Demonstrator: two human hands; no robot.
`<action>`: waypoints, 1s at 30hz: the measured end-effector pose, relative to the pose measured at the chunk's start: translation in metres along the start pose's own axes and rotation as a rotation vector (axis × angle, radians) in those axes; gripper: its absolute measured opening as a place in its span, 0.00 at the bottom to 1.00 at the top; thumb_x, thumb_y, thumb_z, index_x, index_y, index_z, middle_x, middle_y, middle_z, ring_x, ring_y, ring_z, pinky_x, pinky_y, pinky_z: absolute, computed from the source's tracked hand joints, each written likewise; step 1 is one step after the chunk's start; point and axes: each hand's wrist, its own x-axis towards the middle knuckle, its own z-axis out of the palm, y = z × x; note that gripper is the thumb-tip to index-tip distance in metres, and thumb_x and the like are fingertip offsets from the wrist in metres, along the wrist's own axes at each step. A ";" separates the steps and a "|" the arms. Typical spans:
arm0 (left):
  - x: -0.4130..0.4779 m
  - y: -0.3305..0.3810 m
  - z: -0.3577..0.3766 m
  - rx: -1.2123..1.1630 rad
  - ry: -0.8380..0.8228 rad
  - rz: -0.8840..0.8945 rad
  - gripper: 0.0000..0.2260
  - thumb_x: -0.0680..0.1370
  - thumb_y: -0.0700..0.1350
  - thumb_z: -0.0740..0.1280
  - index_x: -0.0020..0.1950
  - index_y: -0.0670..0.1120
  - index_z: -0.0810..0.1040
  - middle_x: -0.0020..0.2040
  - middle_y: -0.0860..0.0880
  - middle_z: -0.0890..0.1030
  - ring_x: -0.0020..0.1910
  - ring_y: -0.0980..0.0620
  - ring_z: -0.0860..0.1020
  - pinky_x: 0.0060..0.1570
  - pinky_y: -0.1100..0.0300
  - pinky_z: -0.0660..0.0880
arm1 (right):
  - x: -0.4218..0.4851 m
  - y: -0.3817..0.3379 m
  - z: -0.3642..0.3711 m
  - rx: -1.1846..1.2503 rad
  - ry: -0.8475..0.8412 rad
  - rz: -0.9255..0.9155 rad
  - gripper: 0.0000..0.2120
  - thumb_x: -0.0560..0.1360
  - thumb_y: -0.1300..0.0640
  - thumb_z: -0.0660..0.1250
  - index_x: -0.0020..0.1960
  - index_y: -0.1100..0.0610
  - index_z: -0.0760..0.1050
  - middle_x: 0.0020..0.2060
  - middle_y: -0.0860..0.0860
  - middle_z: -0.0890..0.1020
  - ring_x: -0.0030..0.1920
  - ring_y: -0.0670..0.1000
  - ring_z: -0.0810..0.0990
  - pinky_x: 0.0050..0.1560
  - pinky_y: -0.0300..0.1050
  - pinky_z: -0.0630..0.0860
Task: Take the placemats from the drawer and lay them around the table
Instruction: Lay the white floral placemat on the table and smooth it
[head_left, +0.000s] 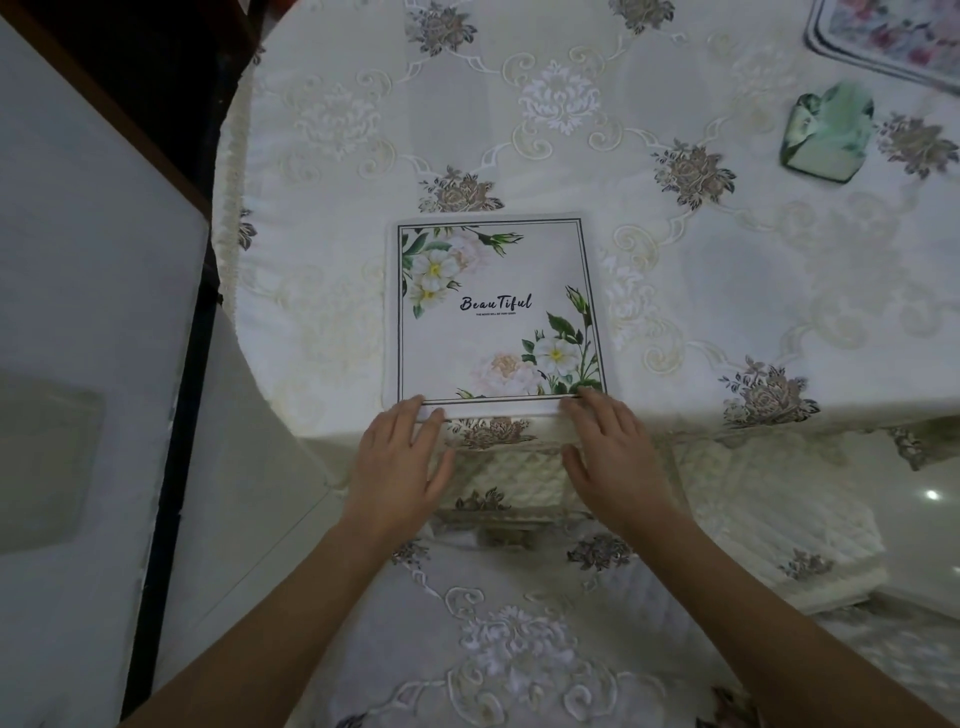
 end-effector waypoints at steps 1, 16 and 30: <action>0.002 0.010 0.002 -0.015 0.002 0.016 0.25 0.81 0.56 0.54 0.71 0.43 0.74 0.72 0.40 0.73 0.70 0.40 0.71 0.69 0.44 0.68 | 0.002 -0.008 0.003 0.009 -0.018 -0.031 0.25 0.80 0.51 0.61 0.74 0.57 0.65 0.74 0.56 0.67 0.74 0.56 0.63 0.76 0.55 0.59; -0.008 -0.020 0.002 0.018 -0.014 -0.019 0.25 0.81 0.54 0.55 0.72 0.41 0.73 0.72 0.40 0.72 0.72 0.41 0.69 0.72 0.41 0.64 | -0.012 0.011 0.006 0.085 0.021 0.109 0.25 0.78 0.55 0.64 0.74 0.58 0.66 0.74 0.56 0.67 0.74 0.56 0.64 0.72 0.55 0.67; 0.049 -0.030 0.002 -0.016 0.058 -0.079 0.26 0.82 0.56 0.53 0.73 0.42 0.72 0.74 0.39 0.69 0.73 0.40 0.67 0.73 0.42 0.62 | 0.051 0.020 0.000 0.075 0.049 0.112 0.25 0.80 0.54 0.62 0.75 0.59 0.65 0.74 0.56 0.66 0.74 0.56 0.63 0.73 0.56 0.63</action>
